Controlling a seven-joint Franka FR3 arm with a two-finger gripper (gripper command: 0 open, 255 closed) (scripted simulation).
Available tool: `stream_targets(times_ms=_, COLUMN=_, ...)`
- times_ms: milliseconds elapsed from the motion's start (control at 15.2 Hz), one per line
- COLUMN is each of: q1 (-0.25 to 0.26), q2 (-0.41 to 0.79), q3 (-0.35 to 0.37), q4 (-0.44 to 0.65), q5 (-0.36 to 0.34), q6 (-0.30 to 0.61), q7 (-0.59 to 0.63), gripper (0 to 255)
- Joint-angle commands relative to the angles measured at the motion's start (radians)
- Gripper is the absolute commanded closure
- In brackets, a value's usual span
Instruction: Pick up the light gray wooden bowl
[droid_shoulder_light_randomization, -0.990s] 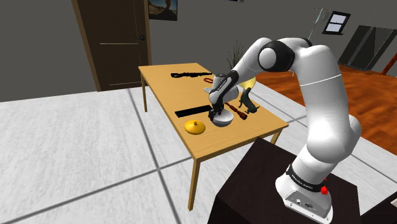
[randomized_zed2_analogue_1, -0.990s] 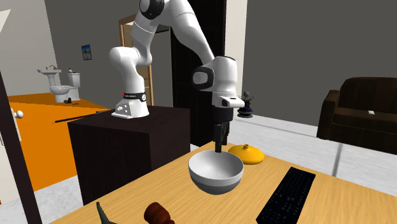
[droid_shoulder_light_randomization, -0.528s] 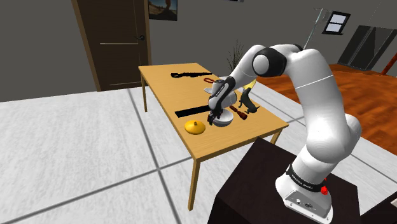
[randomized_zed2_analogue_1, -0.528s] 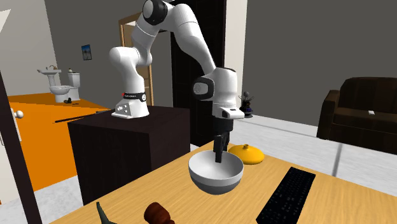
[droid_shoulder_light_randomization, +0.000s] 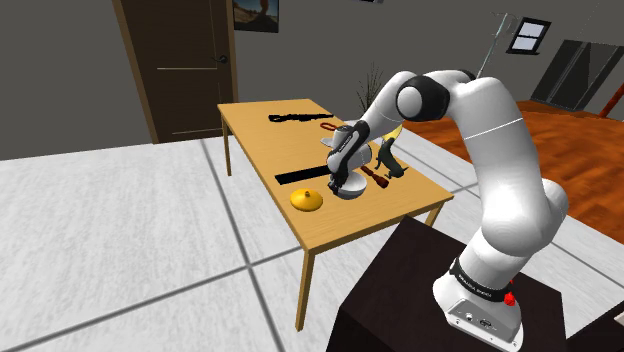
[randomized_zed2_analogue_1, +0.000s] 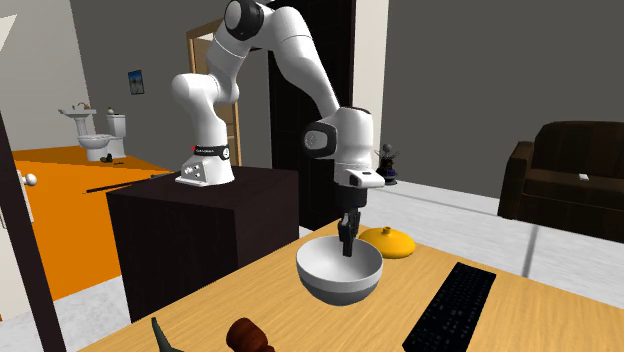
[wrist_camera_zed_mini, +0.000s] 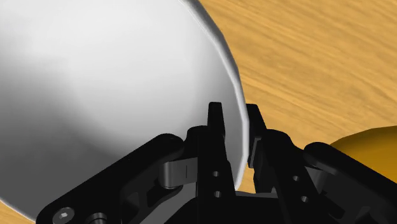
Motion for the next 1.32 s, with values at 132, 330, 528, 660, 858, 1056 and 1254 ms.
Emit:
stream_targets(times_ms=132, q1=-0.001, q2=0.001, q3=0.000, q4=-0.001, q5=0.000, q6=0.001, q7=-0.001, gripper=255)
stream_targets(times_ms=330, q1=0.002, q2=-0.036, q3=-0.004, q4=-0.017, q5=-0.002, q6=-0.021, q7=-0.002, gripper=255)
stream_targets(times_ms=528, q1=0.005, q2=-0.074, q3=-0.007, q4=-0.031, q5=-0.005, q6=-0.044, q7=-0.004, gripper=255)
stream_targets(times_ms=660, q1=0.008, q2=-0.098, q3=-0.010, q4=-0.039, q5=-0.007, q6=-0.059, q7=-0.004, gripper=255)
stream_targets(times_ms=858, q1=0.011, q2=-0.133, q3=-0.014, q4=-0.050, q5=-0.010, q6=-0.084, q7=-0.006, gripper=255)
stream_targets(times_ms=1056, q1=0.014, q2=-0.168, q3=-0.017, q4=-0.059, q5=-0.013, q6=-0.110, q7=-0.007, gripper=255)
stream_targets(times_ms=1254, q1=0.015, q2=-0.181, q3=-0.019, q4=-0.062, q5=-0.014, q6=-0.120, q7=-0.007, gripper=255)
